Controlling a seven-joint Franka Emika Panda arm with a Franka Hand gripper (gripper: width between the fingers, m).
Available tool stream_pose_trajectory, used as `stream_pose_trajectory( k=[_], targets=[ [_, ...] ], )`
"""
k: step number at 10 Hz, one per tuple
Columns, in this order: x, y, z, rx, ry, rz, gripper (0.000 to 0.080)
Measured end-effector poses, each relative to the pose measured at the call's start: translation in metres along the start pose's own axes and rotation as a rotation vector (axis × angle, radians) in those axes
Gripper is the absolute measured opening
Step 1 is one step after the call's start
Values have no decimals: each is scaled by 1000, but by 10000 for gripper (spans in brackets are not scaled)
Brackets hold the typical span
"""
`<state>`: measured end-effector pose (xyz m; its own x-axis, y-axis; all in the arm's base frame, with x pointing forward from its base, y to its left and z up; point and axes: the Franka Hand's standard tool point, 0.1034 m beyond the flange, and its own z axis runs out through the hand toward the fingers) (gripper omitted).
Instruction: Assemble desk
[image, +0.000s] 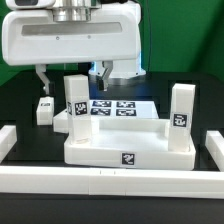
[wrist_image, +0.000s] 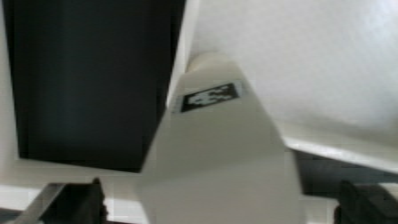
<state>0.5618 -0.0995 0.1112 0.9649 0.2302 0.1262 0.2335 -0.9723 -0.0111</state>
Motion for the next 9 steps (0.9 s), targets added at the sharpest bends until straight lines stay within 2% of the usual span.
stream_pose_trajectory(
  k=[2,4,7,9],
  targets=[
    [0,0,0,0,0,-2,621],
    [0,0,1,1,-1,-2,287],
    [0,0,1,1,-1,12,288],
    [0,-1,1,3,0,159,288]
  ],
)
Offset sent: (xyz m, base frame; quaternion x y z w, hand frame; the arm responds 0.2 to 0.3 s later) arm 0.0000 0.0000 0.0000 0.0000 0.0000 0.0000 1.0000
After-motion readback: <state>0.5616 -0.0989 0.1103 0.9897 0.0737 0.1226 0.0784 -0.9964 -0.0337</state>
